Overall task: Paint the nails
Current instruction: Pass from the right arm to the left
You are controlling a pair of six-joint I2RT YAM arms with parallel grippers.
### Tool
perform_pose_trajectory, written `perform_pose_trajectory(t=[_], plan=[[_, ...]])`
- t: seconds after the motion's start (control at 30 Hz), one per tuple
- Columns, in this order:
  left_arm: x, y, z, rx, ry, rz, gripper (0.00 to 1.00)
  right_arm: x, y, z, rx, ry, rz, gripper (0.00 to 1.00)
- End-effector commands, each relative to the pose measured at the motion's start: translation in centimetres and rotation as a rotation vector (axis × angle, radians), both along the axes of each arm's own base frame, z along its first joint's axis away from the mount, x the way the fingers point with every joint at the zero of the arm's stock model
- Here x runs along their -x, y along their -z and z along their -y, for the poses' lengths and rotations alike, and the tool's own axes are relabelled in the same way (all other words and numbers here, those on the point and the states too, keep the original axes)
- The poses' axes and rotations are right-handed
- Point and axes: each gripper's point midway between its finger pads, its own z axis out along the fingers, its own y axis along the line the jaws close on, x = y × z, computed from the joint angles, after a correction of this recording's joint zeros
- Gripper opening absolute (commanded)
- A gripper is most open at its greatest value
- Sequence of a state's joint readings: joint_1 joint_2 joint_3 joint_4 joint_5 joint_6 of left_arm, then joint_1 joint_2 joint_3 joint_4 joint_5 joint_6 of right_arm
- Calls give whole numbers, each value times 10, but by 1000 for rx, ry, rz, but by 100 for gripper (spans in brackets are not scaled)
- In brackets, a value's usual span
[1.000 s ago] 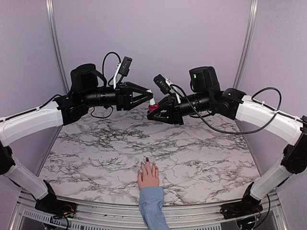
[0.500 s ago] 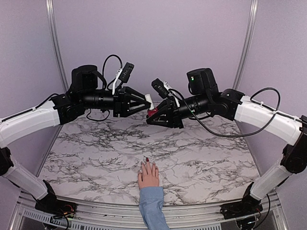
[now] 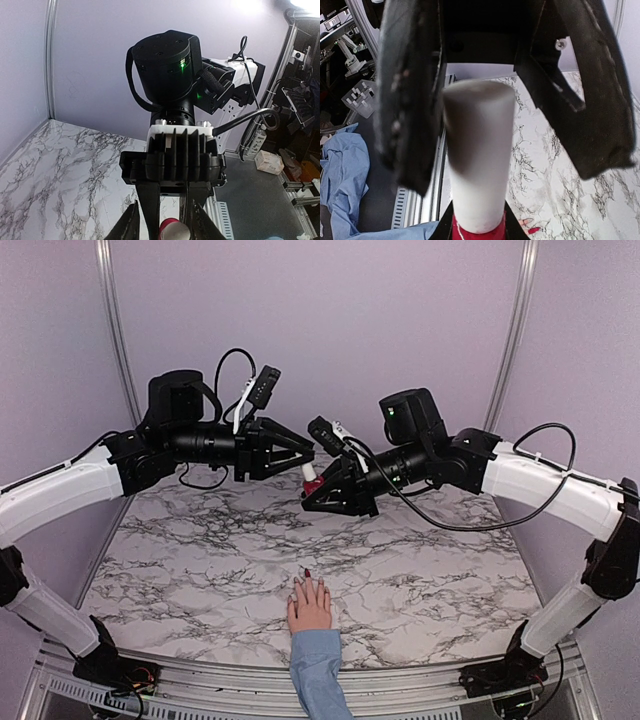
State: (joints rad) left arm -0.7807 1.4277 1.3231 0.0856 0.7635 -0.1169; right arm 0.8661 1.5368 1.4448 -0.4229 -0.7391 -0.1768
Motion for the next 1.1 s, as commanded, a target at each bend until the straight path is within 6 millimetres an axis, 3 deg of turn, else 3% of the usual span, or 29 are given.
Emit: perform_pose_trajectory(t=[0.0, 0.2, 0.3, 0.43, 0.53, 0.63, 0.8, 0.87, 0.97, 1.07], plan=[[3, 1, 2, -19, 24, 5, 37, 4, -19, -4, -39, -20, 41, 0], [5, 15, -3, -79, 13, -1, 37, 3, -17, -3, -33, -18, 43, 0], [6, 15, -3, -83, 19, 1, 27, 3, -15, -4, -29, -21, 41, 0], [7, 15, -3, -82, 23, 0, 2, 3, -14, -5, -28, -24, 40, 0], [7, 16, -3, -83, 22, -6, 0, 2, -15, -5, -37, -21, 32, 0], [6, 15, -6, -79, 1, -11, 0, -1, -18, -4, -48, -3, 24, 23], [-10, 13, -17, -38, -110, -24, 0, -10, -24, 3, -69, 38, 20, 39], [-18, 13, -22, -27, -170, -21, 0, -14, -29, 8, -89, 62, 18, 49], [-31, 20, -31, -36, -269, -29, 0, -19, -35, 18, -129, 93, 3, 79], [-43, 33, -42, -51, -372, -51, 0, -26, -41, 28, -153, 136, 4, 94]])
